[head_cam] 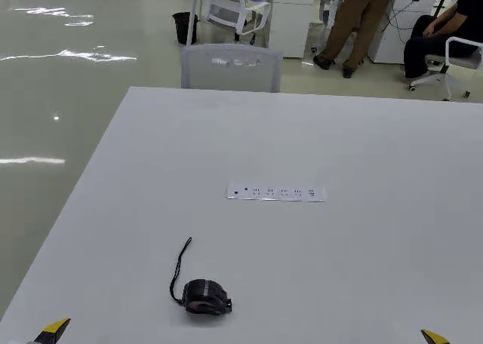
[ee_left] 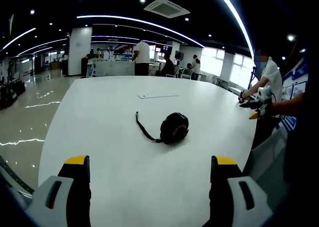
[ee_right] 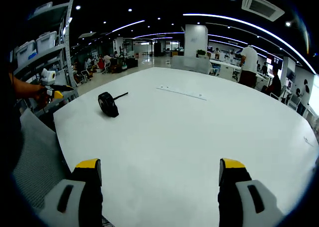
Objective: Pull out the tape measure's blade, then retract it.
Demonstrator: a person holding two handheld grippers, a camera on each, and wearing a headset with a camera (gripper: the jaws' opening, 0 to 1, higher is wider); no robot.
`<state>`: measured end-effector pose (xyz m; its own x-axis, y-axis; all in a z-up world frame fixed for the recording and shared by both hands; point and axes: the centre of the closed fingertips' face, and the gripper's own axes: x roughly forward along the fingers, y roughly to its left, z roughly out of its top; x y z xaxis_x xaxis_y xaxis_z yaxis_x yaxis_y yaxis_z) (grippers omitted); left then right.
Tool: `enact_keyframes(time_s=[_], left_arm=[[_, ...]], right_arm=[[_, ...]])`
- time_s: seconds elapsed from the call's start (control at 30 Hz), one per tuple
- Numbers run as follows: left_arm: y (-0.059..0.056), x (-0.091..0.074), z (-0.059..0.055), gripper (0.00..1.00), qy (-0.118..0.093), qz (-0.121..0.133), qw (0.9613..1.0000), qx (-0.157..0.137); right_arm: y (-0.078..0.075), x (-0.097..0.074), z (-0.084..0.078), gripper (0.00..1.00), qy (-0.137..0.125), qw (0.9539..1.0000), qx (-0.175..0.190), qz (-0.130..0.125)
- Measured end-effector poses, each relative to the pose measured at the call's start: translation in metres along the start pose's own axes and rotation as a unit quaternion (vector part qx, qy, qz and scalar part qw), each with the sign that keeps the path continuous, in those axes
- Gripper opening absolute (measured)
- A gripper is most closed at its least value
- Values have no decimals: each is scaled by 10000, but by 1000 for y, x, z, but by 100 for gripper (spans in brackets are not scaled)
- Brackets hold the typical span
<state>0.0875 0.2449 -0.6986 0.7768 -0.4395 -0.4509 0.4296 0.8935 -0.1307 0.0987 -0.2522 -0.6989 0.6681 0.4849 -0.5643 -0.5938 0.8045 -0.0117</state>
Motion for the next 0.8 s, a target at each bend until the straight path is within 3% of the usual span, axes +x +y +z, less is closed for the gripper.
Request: enact_keyframes(time_s=[0.07, 0.2, 0.3, 0.4, 0.8], left_arm=[[1, -4, 2, 99, -48, 19, 10000, -15], [-8, -16, 9, 99, -82, 13, 9999, 59], [-1, -22, 6, 99, -138, 61, 9999, -3], [4, -24, 1, 99, -118, 93, 9999, -30], [-6, -24, 4, 99, -132, 53, 9999, -28]], right_arm=[[-1, -4, -3, 100, 22, 10000, 55, -80], [6, -9, -11, 100, 68, 9999, 86, -62], [11, -14, -11, 100, 69, 9999, 95, -96], [13, -15, -13, 100, 23, 9998, 175, -101], [11, -16, -13, 100, 28, 9999, 137, -97]])
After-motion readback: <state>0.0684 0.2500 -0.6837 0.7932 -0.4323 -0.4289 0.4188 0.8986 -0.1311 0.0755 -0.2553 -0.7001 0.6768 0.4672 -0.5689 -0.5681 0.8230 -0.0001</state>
